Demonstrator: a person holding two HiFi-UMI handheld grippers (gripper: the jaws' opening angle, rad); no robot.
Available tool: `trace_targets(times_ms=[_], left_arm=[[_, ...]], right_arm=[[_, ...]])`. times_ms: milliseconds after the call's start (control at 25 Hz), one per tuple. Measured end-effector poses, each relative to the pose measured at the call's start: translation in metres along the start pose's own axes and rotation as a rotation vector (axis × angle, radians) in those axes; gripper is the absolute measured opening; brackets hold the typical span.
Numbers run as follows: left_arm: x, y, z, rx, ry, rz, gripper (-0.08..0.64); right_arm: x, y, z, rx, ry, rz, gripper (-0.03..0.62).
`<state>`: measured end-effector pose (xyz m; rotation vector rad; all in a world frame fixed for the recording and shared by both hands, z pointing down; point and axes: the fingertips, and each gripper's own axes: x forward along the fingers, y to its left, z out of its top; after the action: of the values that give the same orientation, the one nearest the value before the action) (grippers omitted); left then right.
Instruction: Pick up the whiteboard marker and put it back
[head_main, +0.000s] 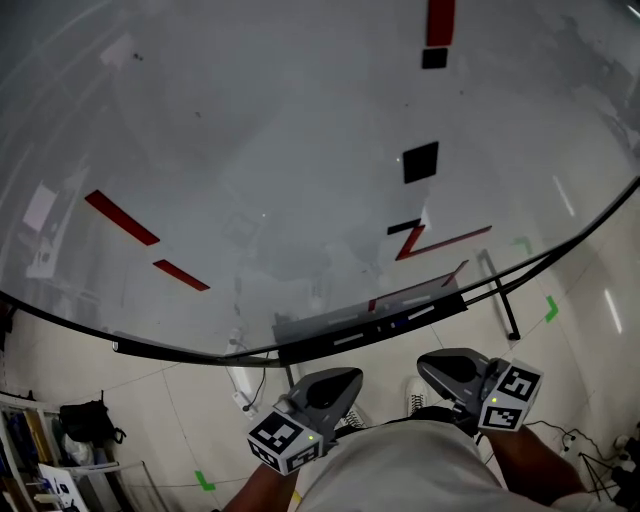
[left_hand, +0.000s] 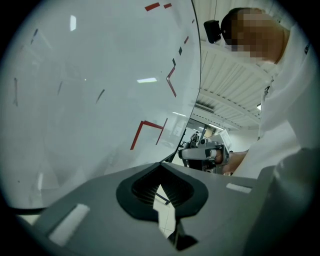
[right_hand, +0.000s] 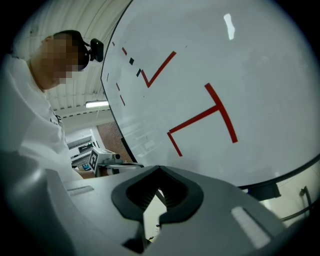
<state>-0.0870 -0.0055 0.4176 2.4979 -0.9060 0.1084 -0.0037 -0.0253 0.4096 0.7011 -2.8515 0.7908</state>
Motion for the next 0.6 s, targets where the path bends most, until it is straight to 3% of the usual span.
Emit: trace_targets(times_ms=[320, 600], left_arm=[[-0.009, -0.016, -0.016, -0.012, 0.03, -0.096, 0.015], [-0.002, -0.043, -0.021, -0.005, -0.006, -0.033, 0.016]], right_arm=[[0.0, 0.04, -0.018, -0.058, -0.015, -0.029, 0.002], [-0.034, 0.04, -0.015, -0.038, -0.055, 0.018, 0.002]])
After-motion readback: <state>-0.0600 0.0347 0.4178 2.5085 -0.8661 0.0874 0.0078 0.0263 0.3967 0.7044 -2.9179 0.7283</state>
